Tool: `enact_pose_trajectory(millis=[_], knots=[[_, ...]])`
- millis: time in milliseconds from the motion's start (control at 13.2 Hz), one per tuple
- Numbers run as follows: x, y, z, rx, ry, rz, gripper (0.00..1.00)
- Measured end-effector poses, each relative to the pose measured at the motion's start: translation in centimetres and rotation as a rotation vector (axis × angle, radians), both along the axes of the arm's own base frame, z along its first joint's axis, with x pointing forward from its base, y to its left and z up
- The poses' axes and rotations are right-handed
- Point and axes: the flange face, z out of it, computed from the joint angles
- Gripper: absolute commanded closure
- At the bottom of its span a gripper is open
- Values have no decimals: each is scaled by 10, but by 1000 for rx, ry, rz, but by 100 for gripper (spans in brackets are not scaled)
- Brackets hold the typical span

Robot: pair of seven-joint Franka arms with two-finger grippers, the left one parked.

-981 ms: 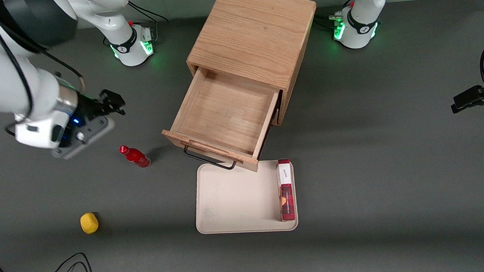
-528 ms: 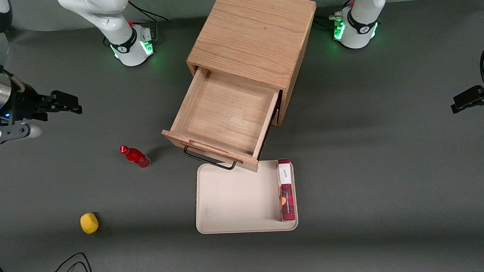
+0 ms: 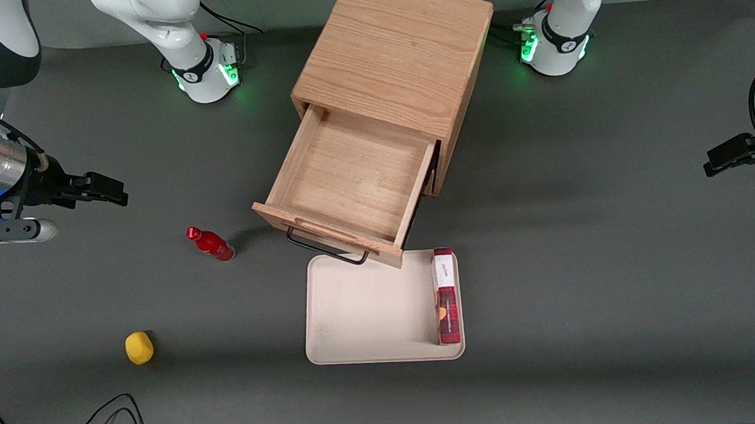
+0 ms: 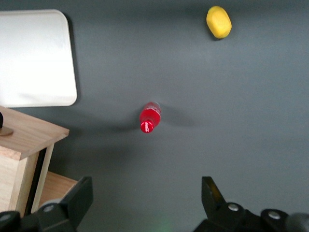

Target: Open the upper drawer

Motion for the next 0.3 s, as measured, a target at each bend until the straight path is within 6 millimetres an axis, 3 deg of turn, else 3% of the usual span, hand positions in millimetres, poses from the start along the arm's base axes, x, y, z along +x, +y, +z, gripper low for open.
enact_pose_trajectory(millis=[302], knots=[[-26,-23,17,-15,-13,-29,0]])
